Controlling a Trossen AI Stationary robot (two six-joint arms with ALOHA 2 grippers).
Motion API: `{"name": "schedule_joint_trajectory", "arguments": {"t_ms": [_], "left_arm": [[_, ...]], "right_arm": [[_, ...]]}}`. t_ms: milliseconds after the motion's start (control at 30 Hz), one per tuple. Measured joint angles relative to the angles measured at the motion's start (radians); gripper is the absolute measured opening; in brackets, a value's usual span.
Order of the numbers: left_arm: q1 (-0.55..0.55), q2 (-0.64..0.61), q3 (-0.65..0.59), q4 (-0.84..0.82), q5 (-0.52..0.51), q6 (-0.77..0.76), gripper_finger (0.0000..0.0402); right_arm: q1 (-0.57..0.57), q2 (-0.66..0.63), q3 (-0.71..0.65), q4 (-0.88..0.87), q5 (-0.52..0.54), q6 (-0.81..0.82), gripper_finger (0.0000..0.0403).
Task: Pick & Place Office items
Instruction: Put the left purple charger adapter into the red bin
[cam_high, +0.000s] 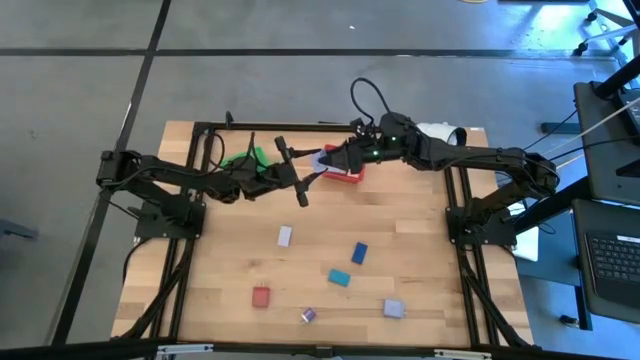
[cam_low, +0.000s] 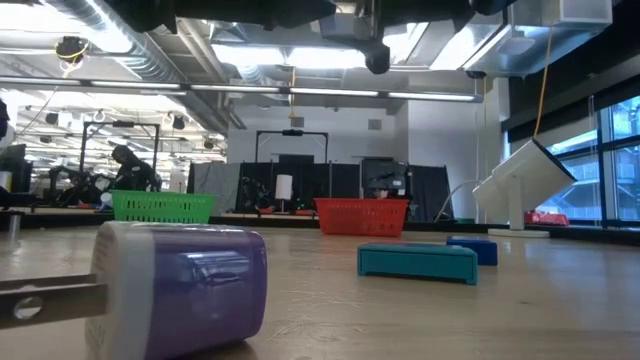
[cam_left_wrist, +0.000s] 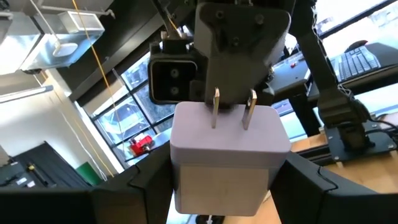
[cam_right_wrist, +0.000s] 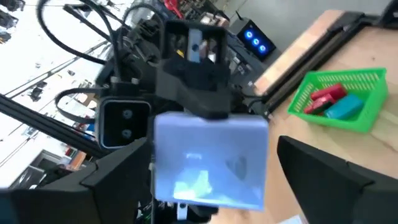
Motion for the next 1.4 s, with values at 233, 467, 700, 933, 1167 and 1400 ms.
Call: {"name": "schedule_joint_trajectory", "arguments": {"t_ms": [233,467,700,933,1167,1400], "left_arm": [[0.012,0.0,0.0,-0.007,0.017,0.017,0.0209],[0.013,0.0,0.0,-0.004,0.02,0.021,0.021],[0.012,0.0,0.0,-0.002,0.016,-0.003,0.0238],[0.012,0.0,0.0,0.0,-0.066,-0.222,0.0272],[0.012,-0.003,0.001,-0.064,-0.18,-0.339,0.0291],[0.012,-0.003,0.001,-0.196,-0.255,-0.51,0.0292]], "right_arm": [[0.006,-0.001,0.001,-0.014,0.01,0.007,0.0275],[0.005,-0.002,0.001,-0.016,0.01,-0.016,0.0249],[0.005,-0.002,0.001,-0.017,0.01,-0.04,0.0249],[-0.034,-0.001,0.001,-0.019,-0.002,-0.043,0.0249],[-0.112,0.0,0.0,-0.054,-0.013,-0.075,0.0249],[-0.183,0.0,0.0,-0.249,0.083,-0.187,0.0249]]}}
